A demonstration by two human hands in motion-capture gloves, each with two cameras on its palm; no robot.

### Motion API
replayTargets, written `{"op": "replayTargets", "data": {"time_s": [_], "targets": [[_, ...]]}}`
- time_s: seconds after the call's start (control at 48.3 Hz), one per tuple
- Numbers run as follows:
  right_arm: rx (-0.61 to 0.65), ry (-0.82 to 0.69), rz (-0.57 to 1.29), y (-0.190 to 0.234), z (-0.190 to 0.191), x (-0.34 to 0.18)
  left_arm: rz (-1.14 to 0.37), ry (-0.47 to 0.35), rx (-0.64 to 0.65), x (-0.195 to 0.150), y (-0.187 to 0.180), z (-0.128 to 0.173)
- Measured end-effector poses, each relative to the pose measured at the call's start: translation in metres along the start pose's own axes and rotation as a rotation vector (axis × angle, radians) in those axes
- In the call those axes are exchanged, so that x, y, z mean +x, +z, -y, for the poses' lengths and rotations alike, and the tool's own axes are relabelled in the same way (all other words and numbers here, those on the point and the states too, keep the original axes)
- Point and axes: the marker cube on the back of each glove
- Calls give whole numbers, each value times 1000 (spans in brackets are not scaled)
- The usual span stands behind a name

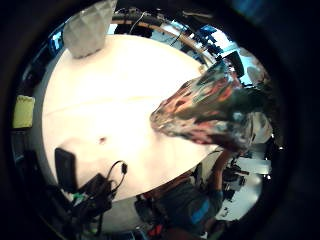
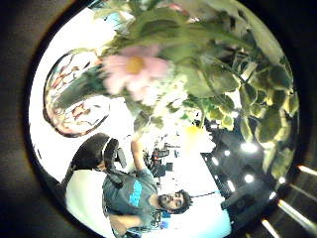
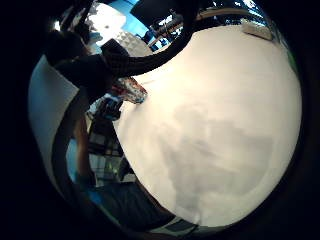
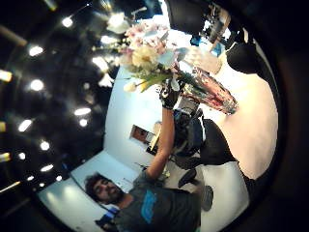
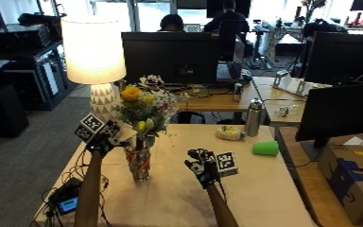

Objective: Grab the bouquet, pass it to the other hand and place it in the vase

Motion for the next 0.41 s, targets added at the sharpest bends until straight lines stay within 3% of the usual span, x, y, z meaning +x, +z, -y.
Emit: {"op": "replayTargets", "data": {"time_s": [0.207, 0.414], "targets": [[-7, 30, 0, -1, -5, -13, 170, -114, -56, -14, -12, -21], [-2, -9, -18, -1, 0, -12, 79, -71, 20, -28, -33, -28]]}}
